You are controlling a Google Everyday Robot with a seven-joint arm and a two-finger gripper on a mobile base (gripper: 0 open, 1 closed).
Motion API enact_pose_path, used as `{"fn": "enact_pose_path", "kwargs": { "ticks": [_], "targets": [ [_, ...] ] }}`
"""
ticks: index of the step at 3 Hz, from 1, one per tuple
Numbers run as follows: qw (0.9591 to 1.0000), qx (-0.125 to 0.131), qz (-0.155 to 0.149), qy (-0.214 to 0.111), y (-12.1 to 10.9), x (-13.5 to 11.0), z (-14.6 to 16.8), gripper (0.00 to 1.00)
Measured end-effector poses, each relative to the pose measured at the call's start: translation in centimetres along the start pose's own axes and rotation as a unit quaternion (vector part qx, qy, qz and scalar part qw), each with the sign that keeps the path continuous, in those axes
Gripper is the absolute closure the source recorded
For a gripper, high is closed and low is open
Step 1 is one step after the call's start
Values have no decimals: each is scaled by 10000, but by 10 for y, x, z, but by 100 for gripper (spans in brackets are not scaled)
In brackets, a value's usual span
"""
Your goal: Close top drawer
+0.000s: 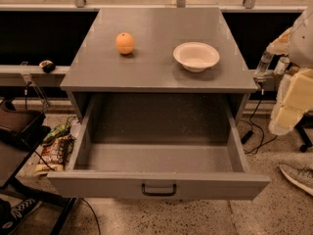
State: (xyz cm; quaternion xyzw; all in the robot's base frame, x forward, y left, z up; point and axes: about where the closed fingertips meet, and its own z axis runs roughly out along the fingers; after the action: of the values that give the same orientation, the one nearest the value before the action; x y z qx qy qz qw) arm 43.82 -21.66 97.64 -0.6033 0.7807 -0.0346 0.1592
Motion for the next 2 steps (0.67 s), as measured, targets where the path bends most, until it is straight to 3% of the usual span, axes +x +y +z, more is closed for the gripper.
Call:
{"fn": "enact_pose_path", "kwargs": {
  "ticks": [2],
  "targets": [
    [9999,-15,141,-49,12,8,13,0]
  ]
}}
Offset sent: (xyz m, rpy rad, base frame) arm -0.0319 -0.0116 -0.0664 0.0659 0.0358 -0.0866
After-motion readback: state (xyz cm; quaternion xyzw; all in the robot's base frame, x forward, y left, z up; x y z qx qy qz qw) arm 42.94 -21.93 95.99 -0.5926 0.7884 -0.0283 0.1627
